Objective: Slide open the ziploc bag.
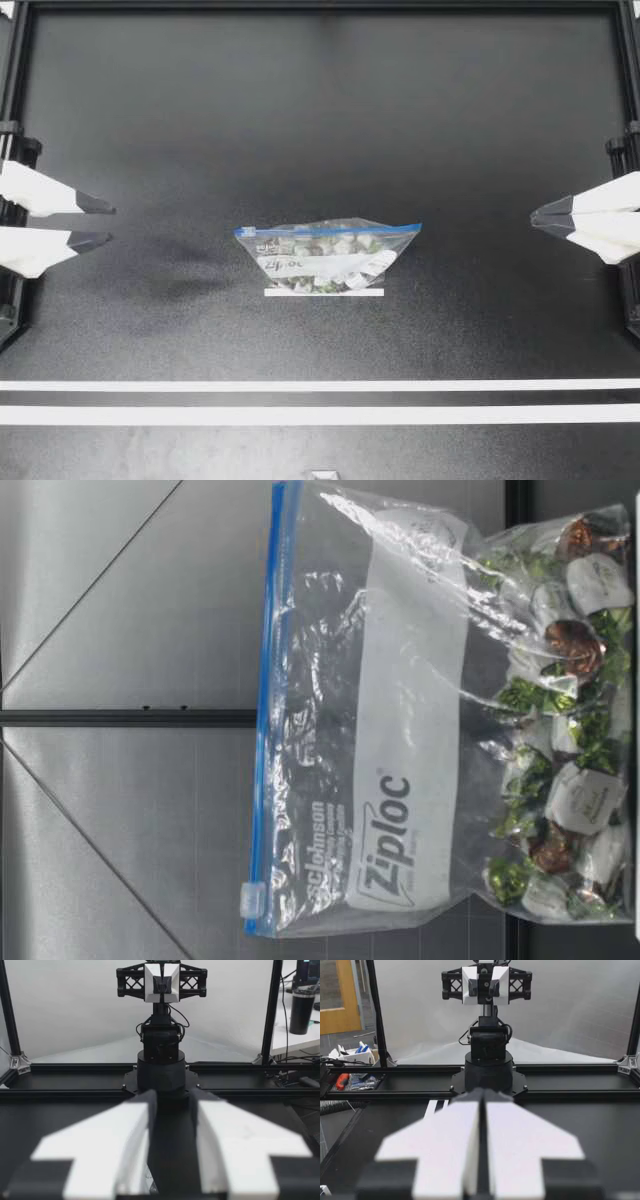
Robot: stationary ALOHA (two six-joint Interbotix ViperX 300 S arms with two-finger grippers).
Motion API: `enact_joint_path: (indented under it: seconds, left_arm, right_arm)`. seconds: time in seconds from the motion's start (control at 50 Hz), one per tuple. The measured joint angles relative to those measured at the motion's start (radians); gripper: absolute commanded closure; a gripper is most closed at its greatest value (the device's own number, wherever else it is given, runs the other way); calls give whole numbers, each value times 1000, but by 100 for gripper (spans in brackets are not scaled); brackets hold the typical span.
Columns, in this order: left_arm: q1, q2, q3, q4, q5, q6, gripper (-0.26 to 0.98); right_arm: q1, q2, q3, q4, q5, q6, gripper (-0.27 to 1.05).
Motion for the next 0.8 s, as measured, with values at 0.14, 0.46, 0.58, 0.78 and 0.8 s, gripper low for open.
enact_joint_path:
  seconds: [0.14, 0.46, 0.58, 0.78, 0.8]
  left_arm:
    - [0, 23, 6, -8, 2, -11, 91]
    - [28, 133, 89, -14, 3, -9, 91]
    - [67, 232, 106, -64, 0, -11, 89]
    - [81, 407, 98, -92, -29, -3, 67]
    - [80, 419, 97, -92, -31, -3, 63]
  right_arm:
    - [-2, 0, 11, -2, 0, 2, 95]
    - [-3, 84, -2, -2, -207, -2, 95]
    - [-20, 204, -52, -2, -270, -3, 95]
    - [-57, 443, -167, -2, -275, -8, 94]
    - [-60, 468, -181, -2, -273, -9, 93]
